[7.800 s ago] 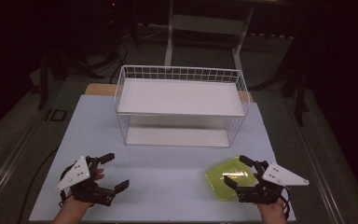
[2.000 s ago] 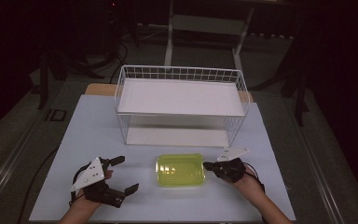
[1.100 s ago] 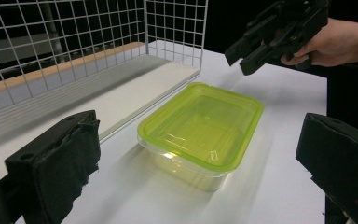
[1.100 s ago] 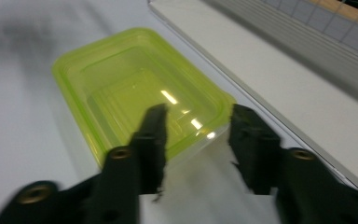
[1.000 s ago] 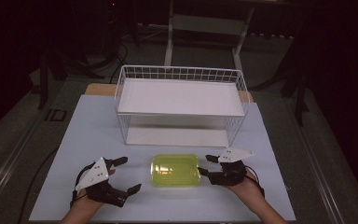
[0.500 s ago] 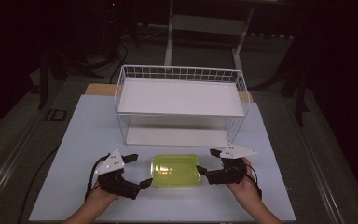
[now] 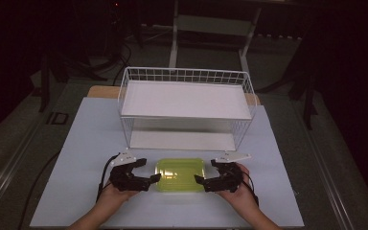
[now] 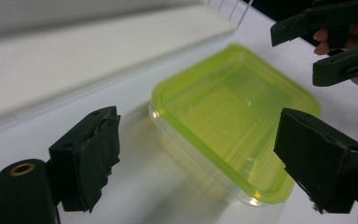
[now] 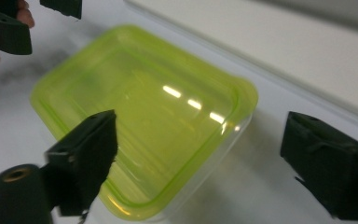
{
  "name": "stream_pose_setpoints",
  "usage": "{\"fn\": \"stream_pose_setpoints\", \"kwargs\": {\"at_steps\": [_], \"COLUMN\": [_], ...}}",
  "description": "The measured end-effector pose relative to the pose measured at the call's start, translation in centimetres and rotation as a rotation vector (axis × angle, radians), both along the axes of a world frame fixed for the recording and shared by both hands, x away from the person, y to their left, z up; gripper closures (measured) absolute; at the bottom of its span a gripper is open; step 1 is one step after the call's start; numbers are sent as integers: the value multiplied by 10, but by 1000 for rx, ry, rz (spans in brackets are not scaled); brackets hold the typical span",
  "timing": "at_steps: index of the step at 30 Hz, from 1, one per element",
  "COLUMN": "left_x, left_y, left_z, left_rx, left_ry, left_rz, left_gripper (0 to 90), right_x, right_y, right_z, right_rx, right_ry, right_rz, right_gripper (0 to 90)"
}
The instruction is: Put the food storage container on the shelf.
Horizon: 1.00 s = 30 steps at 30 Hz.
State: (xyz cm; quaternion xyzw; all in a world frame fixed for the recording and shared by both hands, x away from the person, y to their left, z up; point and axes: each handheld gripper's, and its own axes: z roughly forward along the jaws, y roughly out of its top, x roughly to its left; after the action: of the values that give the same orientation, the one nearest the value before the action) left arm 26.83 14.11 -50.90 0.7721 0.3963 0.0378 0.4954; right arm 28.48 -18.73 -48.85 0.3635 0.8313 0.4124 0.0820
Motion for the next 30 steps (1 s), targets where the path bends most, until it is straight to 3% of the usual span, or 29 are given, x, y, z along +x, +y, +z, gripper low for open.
{"fn": "stream_pose_setpoints", "kwargs": {"at_steps": [3,5,8,10,13,15,16,19,22,24,30], "left_x": [3,4,6,6,7,7,6,6,4,1,-6], "left_y": [-6,-7,-8,-8,-9,-13,-14,-14,-14,-15,-16], "left_z": [-6,-10,-11,-13,-15,-16,-16,-15,-13,-12,-7], "left_rx": [10,-13,-12,-5,-27,-18,-16,-18,-19,-8,17], "left_ry": [60,81,91,106,143,149,147,149,146,136,128], "left_rz": [-9,-34,-38,-29,-41,-34,-40,-34,-45,-48,-44], "left_gripper": [194,310,464,509,546,551,560,590,617,633,677], "right_x": [-1,-1,1,2,3,4,4,4,1,1,-6], "right_y": [1,1,1,0,-1,-2,-2,-5,-3,-5,-5], "right_z": [-3,-4,-9,-10,-9,-8,-9,-10,-8,-7,-2], "right_rx": [-28,-27,-32,-18,-15,-15,-40,-6,-25,-5,-8], "right_ry": [-4,14,49,80,88,93,99,133,115,126,122], "right_rz": [-21,-29,-39,-38,-47,-52,-68,-64,-61,-54,-46], "right_gripper": [209,251,316,345,397,463,491,522,538,560,608]}}
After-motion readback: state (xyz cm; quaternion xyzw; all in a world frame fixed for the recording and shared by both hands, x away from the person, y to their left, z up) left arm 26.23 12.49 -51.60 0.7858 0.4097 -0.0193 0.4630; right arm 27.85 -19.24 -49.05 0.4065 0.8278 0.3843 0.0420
